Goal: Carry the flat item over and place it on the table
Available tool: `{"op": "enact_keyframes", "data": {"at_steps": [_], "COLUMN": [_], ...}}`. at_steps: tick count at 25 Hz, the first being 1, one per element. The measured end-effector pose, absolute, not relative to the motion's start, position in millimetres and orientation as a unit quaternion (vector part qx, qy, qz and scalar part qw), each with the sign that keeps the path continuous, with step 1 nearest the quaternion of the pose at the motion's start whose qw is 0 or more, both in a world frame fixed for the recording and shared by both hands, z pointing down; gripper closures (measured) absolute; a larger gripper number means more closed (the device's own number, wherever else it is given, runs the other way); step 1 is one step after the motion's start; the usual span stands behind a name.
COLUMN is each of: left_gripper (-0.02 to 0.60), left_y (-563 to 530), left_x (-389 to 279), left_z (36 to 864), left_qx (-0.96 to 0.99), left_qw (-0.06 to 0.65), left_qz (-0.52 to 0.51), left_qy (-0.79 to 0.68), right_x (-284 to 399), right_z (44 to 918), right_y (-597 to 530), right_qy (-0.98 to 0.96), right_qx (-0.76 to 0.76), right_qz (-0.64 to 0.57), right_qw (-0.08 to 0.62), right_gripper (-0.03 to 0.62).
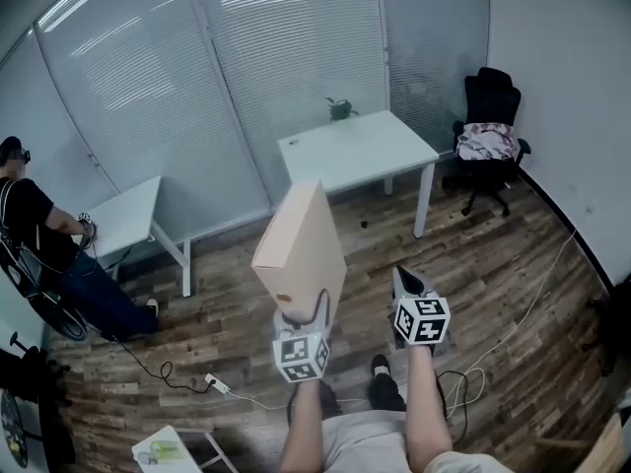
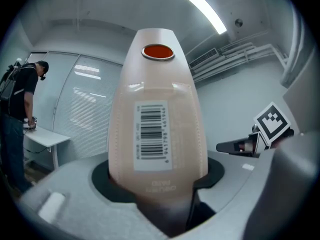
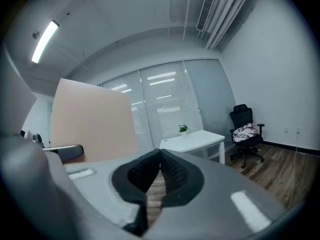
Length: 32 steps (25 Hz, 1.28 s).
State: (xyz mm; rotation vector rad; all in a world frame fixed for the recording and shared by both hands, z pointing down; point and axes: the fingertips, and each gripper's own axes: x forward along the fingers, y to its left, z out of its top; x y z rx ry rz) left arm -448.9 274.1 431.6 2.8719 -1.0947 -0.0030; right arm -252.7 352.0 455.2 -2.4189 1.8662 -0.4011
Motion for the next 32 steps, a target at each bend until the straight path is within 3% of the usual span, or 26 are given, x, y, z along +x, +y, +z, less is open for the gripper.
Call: {"op": "enact_keyframes", "data": {"at_steps": [14, 22, 32], "left_gripper": [0.298, 0.298, 0.298], "left_y": [160.1, 120.5, 70.5], "left_x": [-344.3, -307.1, -255.8], "left_z": [402.2, 415.9, 427.1], "left_qx": [0.929, 0.925, 0.915], "left_qw": [0.014, 0.032, 0.018], "left_qz": [0.0, 0.008, 0.023], "left_qy": [-0.37, -0.378, -0.403], "right_x": [-148.1, -93.2, -15.8], "right_z": [425.6, 461.2, 464.0], "right_y": [230.4, 226.4, 192.0], "right_qy": [0.678, 0.659, 0.635], "right_qx": [-0.73, -0.741, -0.764], "right_qz": [-0.08, -0.108, -0.11], "right_qw": [-0.046, -0.072, -0.037], "right_gripper": [0.593, 0.593, 0.592]}}
